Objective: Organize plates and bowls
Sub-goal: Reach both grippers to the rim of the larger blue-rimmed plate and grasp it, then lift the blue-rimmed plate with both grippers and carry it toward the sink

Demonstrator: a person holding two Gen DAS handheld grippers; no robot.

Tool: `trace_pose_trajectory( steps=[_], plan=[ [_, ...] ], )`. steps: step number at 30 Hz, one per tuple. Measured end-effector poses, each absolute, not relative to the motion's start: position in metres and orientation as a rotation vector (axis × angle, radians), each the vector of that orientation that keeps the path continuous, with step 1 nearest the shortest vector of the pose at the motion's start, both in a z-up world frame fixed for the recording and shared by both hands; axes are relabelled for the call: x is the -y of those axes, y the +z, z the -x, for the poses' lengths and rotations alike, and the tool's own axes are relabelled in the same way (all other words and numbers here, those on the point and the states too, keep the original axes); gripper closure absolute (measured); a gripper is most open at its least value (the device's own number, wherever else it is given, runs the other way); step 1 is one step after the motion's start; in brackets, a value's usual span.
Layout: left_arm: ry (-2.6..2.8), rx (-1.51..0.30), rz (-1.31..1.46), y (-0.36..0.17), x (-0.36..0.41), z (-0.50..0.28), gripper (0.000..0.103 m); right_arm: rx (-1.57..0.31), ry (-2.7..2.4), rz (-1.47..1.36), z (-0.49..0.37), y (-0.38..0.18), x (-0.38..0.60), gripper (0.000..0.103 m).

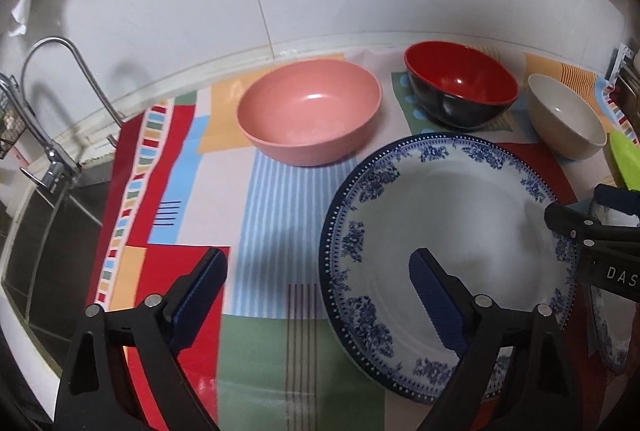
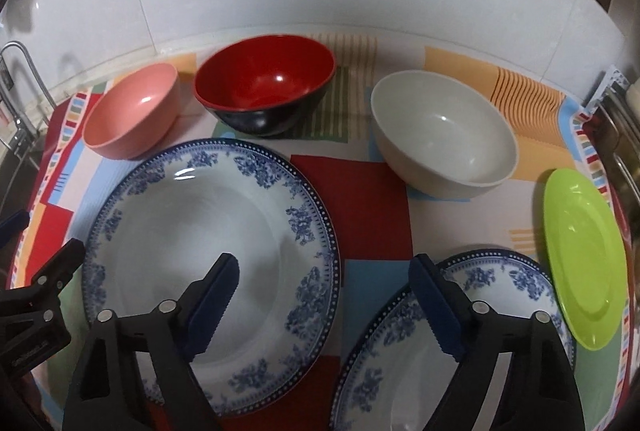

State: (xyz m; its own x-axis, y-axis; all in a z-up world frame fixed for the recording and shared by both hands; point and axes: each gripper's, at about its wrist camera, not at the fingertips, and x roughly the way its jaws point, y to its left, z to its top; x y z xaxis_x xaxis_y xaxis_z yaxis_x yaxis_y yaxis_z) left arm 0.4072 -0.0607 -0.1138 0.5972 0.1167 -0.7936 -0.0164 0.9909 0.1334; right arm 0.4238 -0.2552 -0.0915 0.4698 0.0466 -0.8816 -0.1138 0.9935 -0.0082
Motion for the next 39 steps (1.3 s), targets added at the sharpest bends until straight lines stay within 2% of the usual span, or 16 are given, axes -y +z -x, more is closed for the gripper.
trace_pose_trajectory(
  steps=[24,27,29,34,39],
  plan=[
    [0.015,-1.031,-0.051,-0.141,0.056,-0.430,0.045,-1.185,0.140,0.028,-0.440,-0.120,0.254,0.049],
    [0.013,-1.045,-0.036,-0.143,0.055,-0.431,0.051,-1.182,0.142,0.032,-0.441,-0.120,0.253,0.052],
    [0.006,-1.061,-0.018,-0.146,0.053,-0.432,0.059,-1.181,0.145,0.032,-0.444,-0.121,0.251,0.054],
    [-0.009,-1.069,0.000,-0.148,0.053,-0.432,0.065,-1.177,0.138,0.040,-0.443,-0.120,0.248,0.065],
    [0.000,-1.070,0.012,-0.147,0.051,-0.431,0.068,-1.181,0.138,0.036,-0.446,-0.118,0.248,0.066]
  ],
)
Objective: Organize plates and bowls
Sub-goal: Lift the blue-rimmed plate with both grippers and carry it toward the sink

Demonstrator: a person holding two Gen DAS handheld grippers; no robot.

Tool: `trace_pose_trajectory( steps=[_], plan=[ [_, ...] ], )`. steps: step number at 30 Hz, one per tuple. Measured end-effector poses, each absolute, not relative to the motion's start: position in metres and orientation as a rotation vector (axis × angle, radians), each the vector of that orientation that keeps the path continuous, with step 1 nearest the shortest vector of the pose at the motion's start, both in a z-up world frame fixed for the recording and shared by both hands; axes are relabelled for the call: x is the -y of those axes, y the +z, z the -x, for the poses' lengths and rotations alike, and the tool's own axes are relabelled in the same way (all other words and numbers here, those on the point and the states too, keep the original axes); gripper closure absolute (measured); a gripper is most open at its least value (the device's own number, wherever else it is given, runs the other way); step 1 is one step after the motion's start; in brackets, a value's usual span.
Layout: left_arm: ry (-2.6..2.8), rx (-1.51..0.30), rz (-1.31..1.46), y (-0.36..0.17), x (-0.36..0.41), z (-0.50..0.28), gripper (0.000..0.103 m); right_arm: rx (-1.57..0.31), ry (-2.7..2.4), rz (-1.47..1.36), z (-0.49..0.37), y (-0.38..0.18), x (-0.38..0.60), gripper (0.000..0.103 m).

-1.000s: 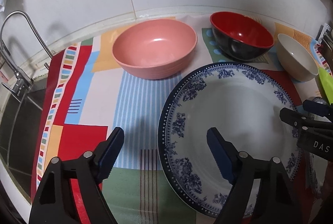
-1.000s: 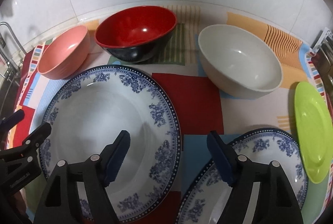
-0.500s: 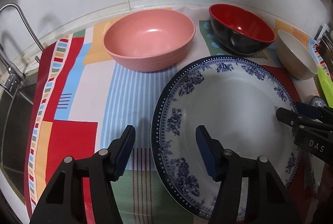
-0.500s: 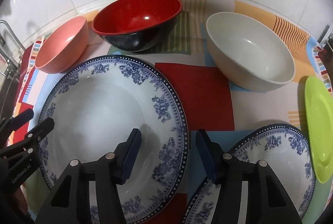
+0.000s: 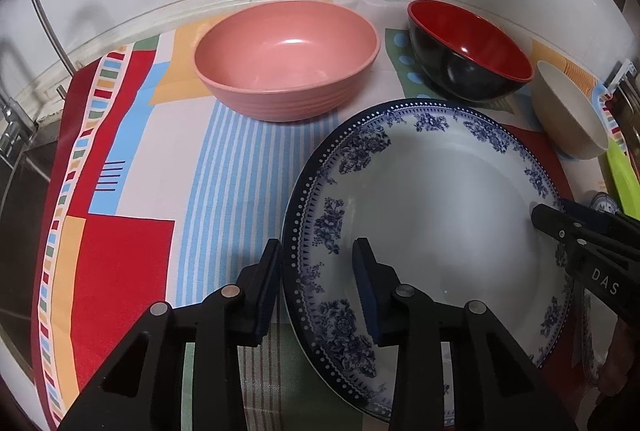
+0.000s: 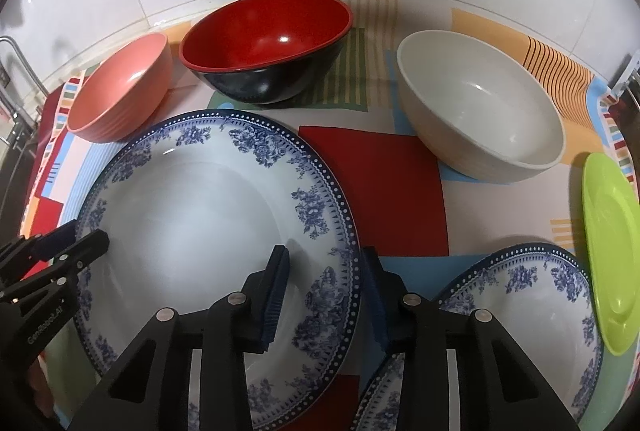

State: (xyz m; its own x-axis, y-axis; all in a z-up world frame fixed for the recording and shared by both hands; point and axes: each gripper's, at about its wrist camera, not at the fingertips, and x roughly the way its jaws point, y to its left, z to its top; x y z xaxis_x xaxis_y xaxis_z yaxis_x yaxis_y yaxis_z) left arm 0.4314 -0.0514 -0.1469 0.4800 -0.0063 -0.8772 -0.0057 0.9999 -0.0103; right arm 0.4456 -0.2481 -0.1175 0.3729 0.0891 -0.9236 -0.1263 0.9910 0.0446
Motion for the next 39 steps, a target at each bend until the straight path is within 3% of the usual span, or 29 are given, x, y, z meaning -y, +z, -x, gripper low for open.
trace_pose_trajectory(
  steps=[18,39],
  plan=[
    [0.076,-1.010,0.056,-0.119,0.023,-0.383,0.068,-1.168,0.169,0.033,-0.426,-0.092,0.236,0.067],
    [0.175,-0.969,0.134,-0.098,-0.082,-0.295,0.068,-1.084,0.246,0.071,-0.358,-0.046,0.135,0.067]
  ],
)
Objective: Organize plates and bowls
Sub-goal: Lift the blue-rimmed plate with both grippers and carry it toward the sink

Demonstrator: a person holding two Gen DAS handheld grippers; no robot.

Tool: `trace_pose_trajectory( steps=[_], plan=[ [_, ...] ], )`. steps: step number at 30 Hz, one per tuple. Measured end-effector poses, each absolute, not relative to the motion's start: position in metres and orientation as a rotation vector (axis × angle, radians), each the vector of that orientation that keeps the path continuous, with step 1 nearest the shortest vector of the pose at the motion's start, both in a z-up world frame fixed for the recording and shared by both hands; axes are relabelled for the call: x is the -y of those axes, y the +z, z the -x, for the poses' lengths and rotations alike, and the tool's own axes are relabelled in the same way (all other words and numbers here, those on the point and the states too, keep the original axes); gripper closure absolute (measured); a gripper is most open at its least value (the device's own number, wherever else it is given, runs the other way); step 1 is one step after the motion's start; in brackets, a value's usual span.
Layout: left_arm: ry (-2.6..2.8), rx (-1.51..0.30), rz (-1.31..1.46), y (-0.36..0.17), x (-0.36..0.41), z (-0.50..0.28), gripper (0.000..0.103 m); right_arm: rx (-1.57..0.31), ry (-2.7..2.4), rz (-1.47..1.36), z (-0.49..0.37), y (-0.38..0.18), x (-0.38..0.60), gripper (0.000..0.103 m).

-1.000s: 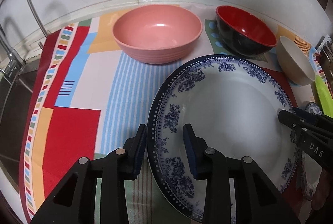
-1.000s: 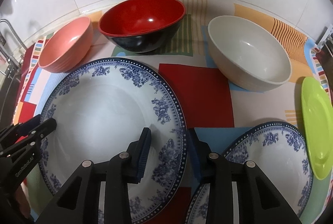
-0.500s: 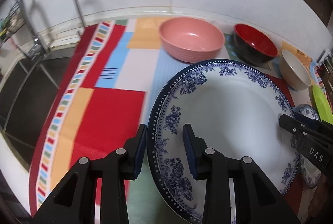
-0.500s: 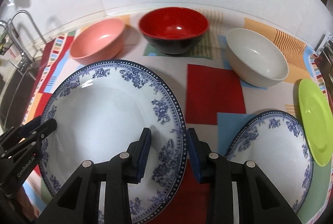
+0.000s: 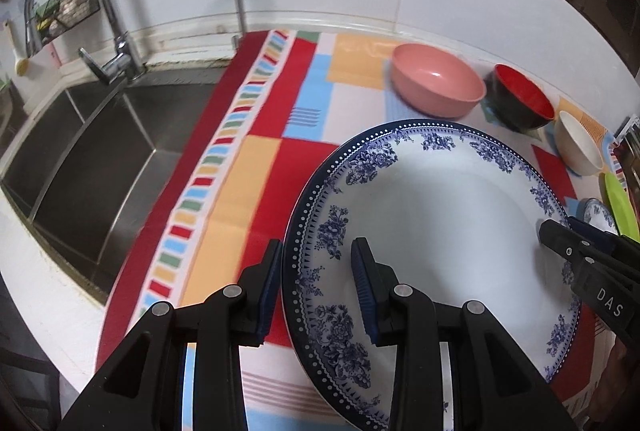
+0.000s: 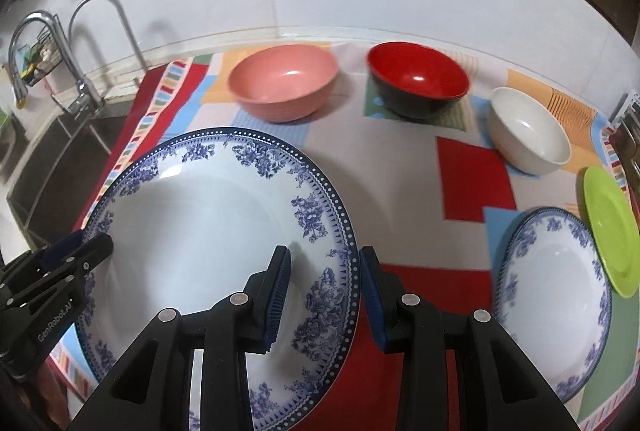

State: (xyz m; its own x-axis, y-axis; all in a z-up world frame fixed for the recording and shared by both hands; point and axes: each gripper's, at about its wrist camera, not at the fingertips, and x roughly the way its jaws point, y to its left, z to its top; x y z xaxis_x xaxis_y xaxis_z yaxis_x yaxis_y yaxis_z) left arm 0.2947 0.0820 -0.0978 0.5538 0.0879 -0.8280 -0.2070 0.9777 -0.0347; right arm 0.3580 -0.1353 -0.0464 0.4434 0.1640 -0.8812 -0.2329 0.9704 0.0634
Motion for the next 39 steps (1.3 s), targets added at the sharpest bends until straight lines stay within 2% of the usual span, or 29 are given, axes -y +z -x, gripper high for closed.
trace_pose_trajectory(
  steps=[15,39],
  plan=[
    [0.195,-1.039,0.137,-0.123,-0.134,-0.277,0.068,-1.144,0.275,0.107,-0.333,-0.069,0.074,0.067],
    [0.124,-1.090,0.069,-0.142,-0.136,-0.283,0.067,-1.228,0.197,0.058,-0.326,-0.098,0.067,0.066]
  ],
)
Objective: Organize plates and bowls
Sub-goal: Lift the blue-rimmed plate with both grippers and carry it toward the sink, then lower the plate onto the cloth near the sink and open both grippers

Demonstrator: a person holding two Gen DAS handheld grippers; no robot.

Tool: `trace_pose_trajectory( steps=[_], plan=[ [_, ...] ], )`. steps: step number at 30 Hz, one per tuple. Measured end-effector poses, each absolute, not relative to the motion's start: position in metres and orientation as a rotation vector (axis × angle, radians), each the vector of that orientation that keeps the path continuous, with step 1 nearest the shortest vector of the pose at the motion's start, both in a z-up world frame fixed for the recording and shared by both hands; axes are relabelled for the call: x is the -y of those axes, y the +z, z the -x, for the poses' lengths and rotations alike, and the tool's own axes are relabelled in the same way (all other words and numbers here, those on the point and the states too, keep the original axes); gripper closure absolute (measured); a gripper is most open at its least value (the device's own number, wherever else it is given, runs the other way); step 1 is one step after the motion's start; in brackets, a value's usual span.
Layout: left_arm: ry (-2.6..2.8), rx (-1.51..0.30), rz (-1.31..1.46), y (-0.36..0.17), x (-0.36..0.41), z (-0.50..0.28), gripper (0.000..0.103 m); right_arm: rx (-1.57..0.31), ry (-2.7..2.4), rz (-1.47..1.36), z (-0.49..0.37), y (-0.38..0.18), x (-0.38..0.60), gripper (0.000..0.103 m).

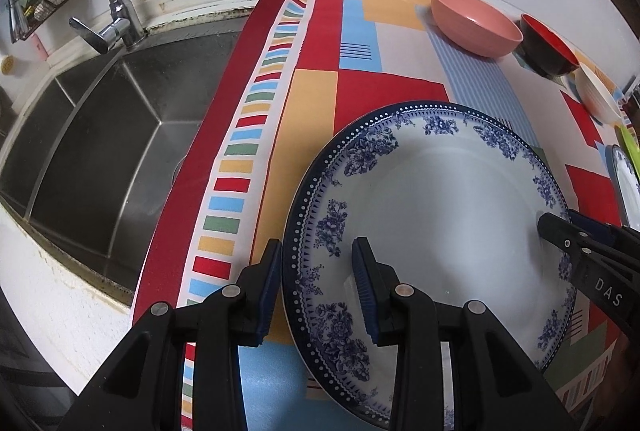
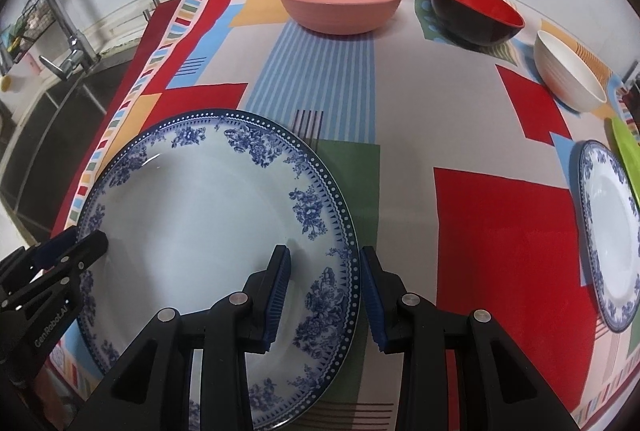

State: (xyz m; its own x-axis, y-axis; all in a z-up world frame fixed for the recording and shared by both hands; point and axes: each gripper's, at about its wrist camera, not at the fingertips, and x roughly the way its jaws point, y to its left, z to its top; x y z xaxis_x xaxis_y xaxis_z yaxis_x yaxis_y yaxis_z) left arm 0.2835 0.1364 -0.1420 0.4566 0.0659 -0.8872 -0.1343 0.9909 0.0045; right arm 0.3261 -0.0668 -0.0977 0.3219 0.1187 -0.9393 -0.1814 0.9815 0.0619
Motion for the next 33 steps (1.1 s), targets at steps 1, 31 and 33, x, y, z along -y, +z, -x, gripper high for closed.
trace_pose_trajectory(
  steps=[1,31,33],
  plan=[
    [0.123,-1.090,0.069,-0.142,-0.136,-0.283,0.067,-1.227,0.194,0.057,-0.326,-0.098,0.067,0.066],
    [-0.022,-0.766,-0.083,-0.044,-0.037,-0.272,0.014,-0.957,-0.018,-0.019,-0.291,-0.012,0.158,0.025],
    [-0.042,-0.756,-0.091,-0.041,-0.024,-0.274,0.014,-0.948,-0.038,-0.027,-0.288,-0.007,0.173,0.025]
  ],
)
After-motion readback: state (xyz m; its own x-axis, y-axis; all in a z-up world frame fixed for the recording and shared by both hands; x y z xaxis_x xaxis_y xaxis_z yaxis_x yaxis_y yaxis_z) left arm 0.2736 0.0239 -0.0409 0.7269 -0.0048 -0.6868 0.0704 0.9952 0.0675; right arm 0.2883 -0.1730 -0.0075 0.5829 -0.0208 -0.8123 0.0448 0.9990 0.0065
